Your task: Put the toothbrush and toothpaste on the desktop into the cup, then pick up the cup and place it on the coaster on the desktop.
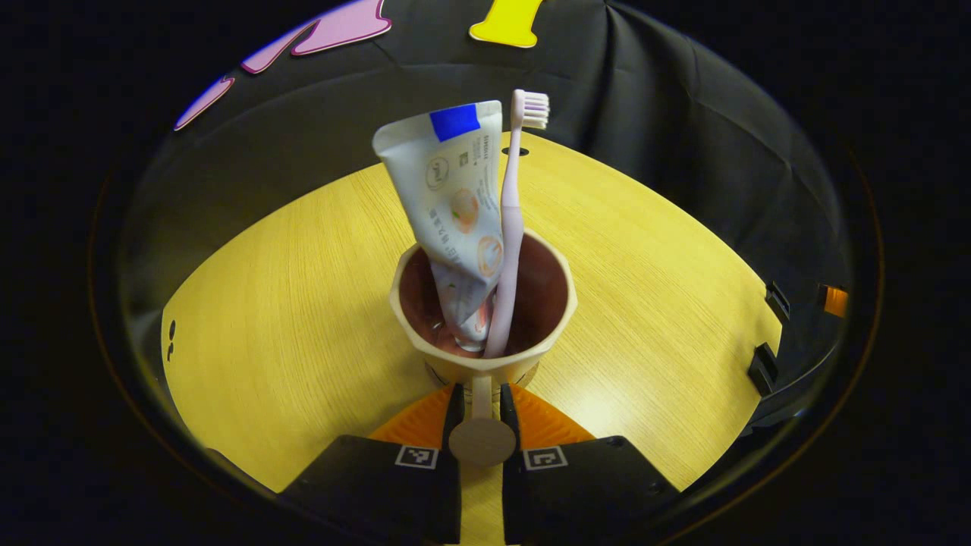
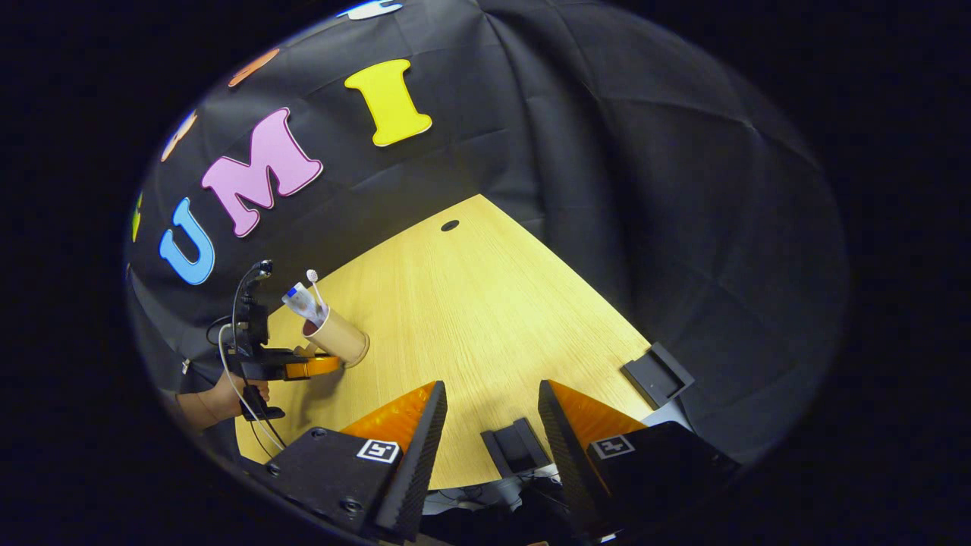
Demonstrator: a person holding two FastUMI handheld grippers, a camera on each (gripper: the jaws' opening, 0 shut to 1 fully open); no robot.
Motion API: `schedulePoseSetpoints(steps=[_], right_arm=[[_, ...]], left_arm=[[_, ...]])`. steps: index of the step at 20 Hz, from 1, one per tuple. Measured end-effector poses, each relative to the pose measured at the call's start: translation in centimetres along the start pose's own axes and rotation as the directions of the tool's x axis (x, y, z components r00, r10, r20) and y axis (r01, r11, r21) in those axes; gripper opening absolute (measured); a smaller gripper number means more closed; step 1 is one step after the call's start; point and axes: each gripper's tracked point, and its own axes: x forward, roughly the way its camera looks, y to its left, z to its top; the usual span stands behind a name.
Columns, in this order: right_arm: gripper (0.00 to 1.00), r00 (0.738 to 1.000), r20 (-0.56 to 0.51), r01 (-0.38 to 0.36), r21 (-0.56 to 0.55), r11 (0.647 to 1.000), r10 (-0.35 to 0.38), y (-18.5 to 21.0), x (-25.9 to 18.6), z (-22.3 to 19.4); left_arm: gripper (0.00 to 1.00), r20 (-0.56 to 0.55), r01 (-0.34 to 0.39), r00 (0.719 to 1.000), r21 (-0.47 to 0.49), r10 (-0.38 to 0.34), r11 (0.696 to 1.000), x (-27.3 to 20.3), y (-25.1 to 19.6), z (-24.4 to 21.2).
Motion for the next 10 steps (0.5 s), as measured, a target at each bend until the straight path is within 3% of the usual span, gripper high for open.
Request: schedulePoseSetpoints(steps=[1, 2, 6, 8, 9, 10], right_arm=[[0.76, 1.000, -0.001, -0.002, 0.002, 1.000, 0.002, 0.00, 0.07, -0.02], [0.76, 1.000, -0.001, -0.002, 0.004, 1.000, 0.002, 0.00, 0.01, -0.12], [0.76, 1.000, 0.001, -0.010, 0.002, 1.000, 0.010, 0.26, 0.03, -0.20], [0.76, 1.000, 0.003, -0.014, 0.003, 1.000, 0.014, 0.45, 0.06, -0.22], [0.76, 1.000, 0.004, -0.015, 0.003, 1.000, 0.015, 0.48, 0.03, -0.19], [0.76, 1.000, 0.005, -0.016, 0.004, 1.000, 0.016, 0.58, -0.04, -0.19]], left_arm=[[0.26, -0.009, 0.000, 1.000, -0.001, 0.000, 1.000, 0.19, -0.14, -0.14], [0.32, -0.017, 0.003, 1.000, -0.006, -0.003, 1.000, 0.18, -0.27, -0.17], [0.32, -0.029, 0.006, 1.000, -0.035, -0.007, 0.999, 0.26, -0.40, -0.21], [0.66, -0.025, 0.011, 1.000, -0.031, -0.012, 0.999, -0.09, -0.67, -0.26], [0.80, -0.018, 0.015, 1.000, -0.026, -0.015, 1.000, -0.28, -0.87, -0.14], [0.86, -0.007, 0.019, 1.000, -0.019, -0.019, 1.000, -0.49, -1.10, 0.05]])
